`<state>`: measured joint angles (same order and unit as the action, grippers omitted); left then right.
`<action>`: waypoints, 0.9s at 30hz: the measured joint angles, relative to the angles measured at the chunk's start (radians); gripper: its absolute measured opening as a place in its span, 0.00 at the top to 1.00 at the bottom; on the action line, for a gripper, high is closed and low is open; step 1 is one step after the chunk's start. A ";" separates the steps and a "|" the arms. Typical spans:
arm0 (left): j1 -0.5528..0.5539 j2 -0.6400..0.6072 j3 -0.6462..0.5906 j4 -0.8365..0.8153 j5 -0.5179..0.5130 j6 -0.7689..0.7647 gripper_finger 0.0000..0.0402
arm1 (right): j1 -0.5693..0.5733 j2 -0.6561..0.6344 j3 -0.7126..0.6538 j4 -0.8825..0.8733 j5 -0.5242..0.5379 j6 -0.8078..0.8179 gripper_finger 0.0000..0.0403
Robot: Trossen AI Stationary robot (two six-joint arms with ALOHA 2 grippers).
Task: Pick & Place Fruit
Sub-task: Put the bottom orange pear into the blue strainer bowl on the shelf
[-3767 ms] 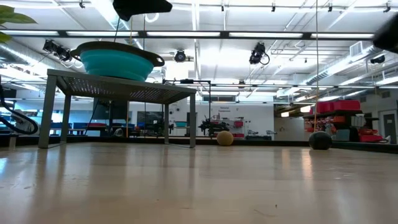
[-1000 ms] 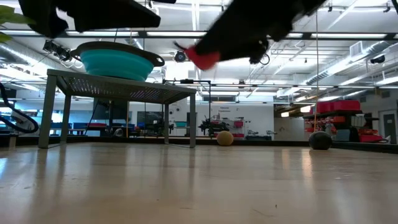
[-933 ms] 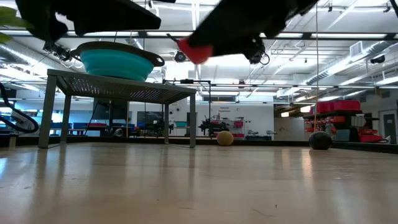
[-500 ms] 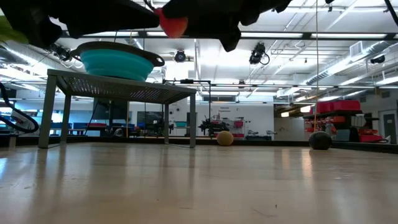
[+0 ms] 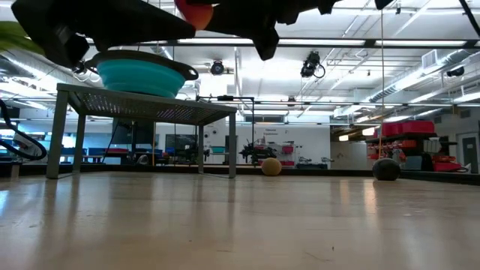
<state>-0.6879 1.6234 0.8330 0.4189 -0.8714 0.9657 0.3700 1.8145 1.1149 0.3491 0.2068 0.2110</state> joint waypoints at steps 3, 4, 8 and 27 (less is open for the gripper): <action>0.000 0.000 0.000 -0.001 -0.006 -0.001 0.24 | -0.004 0.000 0.000 0.005 0.000 -0.001 0.66; 0.000 0.000 0.000 -0.002 -0.011 0.001 0.24 | -0.004 0.000 0.000 0.007 -0.001 -0.002 0.66; 0.000 0.000 0.000 -0.002 -0.049 0.019 0.29 | -0.003 0.000 0.000 0.010 -0.016 -0.002 0.66; 0.001 0.000 0.000 -0.002 -0.038 0.011 0.63 | -0.004 0.000 0.000 0.008 -0.026 -0.002 0.66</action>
<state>-0.6872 1.6234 0.8330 0.4168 -0.9092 0.9768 0.3660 1.8145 1.1145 0.3569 0.1810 0.2087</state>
